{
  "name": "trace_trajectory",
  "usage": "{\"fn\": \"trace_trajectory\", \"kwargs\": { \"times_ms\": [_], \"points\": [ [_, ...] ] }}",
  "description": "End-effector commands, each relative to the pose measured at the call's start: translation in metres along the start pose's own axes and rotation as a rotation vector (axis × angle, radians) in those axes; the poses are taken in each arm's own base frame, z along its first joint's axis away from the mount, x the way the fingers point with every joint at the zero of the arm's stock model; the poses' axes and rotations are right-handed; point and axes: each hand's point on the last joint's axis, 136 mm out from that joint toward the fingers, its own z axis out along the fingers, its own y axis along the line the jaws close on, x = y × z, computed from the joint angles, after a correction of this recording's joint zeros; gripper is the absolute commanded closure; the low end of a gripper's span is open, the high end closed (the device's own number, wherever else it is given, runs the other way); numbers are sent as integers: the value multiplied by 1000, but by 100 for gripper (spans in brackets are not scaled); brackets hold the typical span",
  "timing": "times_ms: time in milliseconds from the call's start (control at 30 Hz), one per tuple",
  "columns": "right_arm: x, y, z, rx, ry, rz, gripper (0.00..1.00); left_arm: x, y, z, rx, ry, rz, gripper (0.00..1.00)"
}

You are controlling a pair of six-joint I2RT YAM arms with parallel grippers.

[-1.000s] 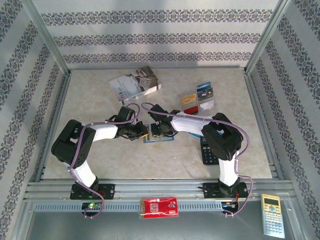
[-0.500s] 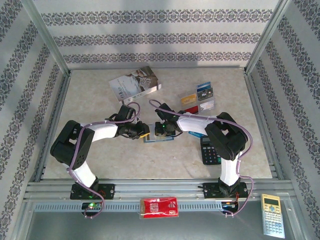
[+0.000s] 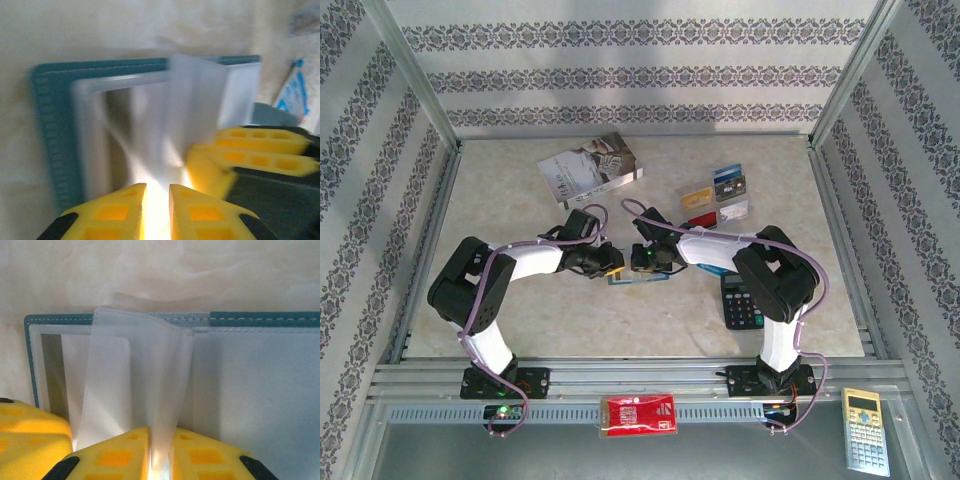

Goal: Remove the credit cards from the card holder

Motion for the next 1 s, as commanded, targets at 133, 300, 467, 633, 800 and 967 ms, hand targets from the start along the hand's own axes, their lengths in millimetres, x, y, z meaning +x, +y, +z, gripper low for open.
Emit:
{"fn": "trace_trajectory", "kwargs": {
  "times_ms": [133,300,467,633,800,967],
  "points": [
    [-11,-52,-35,260,-139,42,77,12,27,5,-104,24,-30,82],
    [-21,-61,-61,284,-236,64,76,10,17,5,-77,36,-11,82],
    [-27,-61,-81,239,-327,92,75,5,2,0,-56,36,23,81],
    [-32,-62,-96,198,-377,111,74,-1,-19,0,-24,37,60,79],
    [-33,-65,-100,182,-383,129,73,-3,-35,8,3,52,80,78],
    [-32,-70,-100,164,-384,154,73,-5,-52,22,13,67,104,77]
  ]
}}
